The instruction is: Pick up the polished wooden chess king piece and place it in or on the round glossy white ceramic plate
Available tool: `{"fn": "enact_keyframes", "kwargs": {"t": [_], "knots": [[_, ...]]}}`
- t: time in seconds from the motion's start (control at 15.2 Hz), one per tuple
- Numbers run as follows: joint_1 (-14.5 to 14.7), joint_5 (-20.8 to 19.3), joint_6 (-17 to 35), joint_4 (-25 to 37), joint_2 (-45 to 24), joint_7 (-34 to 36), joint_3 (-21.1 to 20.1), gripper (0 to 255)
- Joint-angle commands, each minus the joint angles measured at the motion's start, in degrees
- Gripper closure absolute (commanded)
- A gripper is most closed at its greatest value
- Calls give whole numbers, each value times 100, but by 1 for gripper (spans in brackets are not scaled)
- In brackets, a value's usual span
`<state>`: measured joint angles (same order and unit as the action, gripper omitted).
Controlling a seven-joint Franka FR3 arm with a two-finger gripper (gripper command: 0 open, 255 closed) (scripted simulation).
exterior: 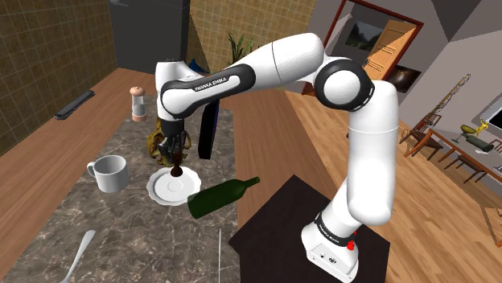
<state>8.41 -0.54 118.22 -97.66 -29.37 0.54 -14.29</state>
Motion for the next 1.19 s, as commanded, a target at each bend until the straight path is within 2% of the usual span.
{"fn": "enact_keyframes", "kwargs": {"t": [0.0, 0.66, 1.12], "knots": [[12, -17, 116, -34, -81, 4, 9, 255], [62, -107, 679, -134, -551, 7, 73, 255], [62, -107, 679, -134, -551, 7, 73, 255]]}}
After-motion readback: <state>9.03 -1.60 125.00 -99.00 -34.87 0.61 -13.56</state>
